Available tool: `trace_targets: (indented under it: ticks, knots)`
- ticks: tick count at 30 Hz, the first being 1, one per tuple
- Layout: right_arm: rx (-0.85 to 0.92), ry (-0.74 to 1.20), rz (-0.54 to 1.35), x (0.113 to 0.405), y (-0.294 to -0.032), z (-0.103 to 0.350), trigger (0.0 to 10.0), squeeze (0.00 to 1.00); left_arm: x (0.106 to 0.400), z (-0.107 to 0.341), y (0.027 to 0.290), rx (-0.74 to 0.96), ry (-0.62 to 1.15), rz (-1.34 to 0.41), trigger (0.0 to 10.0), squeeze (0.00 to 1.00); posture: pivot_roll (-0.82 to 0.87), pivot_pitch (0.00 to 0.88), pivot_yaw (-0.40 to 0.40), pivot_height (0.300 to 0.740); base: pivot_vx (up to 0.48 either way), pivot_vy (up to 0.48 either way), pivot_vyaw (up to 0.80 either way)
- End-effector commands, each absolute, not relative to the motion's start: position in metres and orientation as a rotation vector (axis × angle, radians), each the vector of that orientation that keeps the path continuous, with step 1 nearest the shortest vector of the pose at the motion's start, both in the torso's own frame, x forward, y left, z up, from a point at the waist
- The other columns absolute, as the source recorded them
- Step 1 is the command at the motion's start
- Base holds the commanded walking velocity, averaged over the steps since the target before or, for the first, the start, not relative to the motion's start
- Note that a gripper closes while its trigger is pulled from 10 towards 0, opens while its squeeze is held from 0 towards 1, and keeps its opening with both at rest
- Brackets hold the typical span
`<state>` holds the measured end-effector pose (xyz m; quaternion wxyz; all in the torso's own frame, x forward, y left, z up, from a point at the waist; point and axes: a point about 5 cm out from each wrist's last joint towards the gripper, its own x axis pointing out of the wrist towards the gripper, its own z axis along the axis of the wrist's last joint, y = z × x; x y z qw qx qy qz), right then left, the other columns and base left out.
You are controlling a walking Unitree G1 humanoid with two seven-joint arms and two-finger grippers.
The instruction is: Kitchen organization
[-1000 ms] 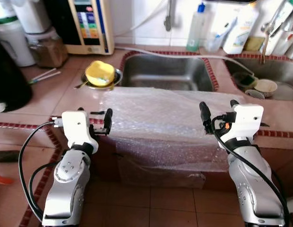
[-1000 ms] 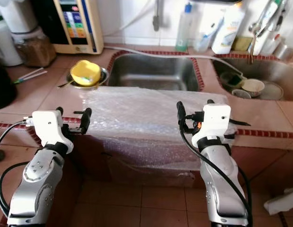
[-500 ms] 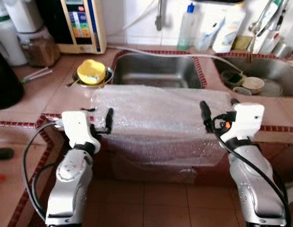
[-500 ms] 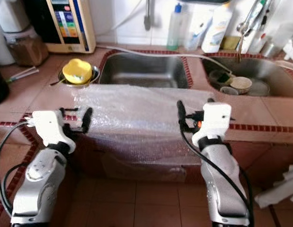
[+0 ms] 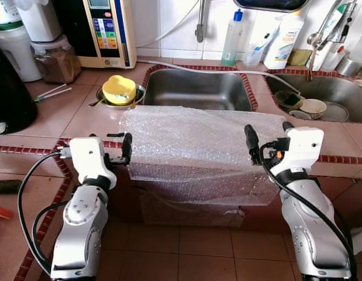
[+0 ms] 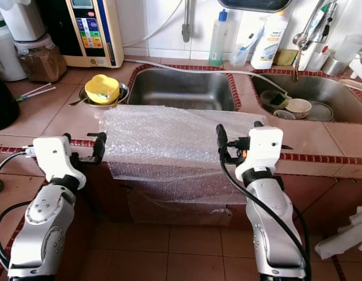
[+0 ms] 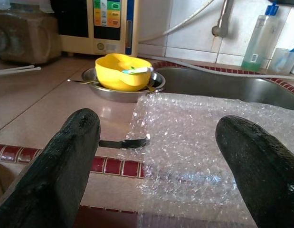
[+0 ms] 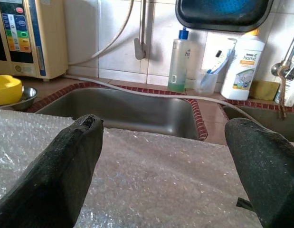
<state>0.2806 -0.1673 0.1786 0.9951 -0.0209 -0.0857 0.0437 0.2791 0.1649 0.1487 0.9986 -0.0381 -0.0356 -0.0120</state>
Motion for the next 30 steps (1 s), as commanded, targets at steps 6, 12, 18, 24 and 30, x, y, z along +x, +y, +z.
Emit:
trace_targets:
  ticks: [6, 12, 18, 24, 30]
  knots:
    - [-0.053, -0.223, 0.081, 0.2791, -0.1682, 0.1908, 10.0, 0.00, 0.2809, 0.1613, 0.1616, -0.068, -0.123, -0.047, 10.0, 0.00, -0.07, 0.055, 0.006, 0.740, 0.040, 0.000, 0.00]
    - [-0.056, -0.223, 0.083, 0.2792, -0.1672, 0.1906, 10.0, 0.00, 0.2808, 0.1639, 0.1604, -0.069, -0.134, -0.058, 10.0, 0.00, -0.07, 0.056, 0.008, 0.740, 0.257, 0.000, 0.00]
    - [-0.060, -0.220, 0.086, 0.2788, -0.1661, 0.1890, 10.0, 0.00, 0.2806, 0.1639, 0.1606, -0.068, -0.135, -0.062, 10.0, 0.00, -0.07, 0.058, 0.009, 0.740, 0.307, 0.000, 0.00]
    - [-0.061, -0.218, 0.085, 0.2788, -0.1664, 0.1886, 10.0, 0.00, 0.2803, 0.1635, 0.1598, -0.068, -0.131, -0.068, 10.0, 0.00, -0.07, 0.059, 0.010, 0.740, 0.312, 0.000, 0.00]
    - [-0.063, -0.217, 0.086, 0.2791, -0.1662, 0.1878, 10.0, 0.00, 0.2799, 0.1624, 0.1595, -0.066, -0.128, -0.073, 10.0, 0.00, -0.07, 0.057, 0.012, 0.740, 0.322, 0.000, 0.00]
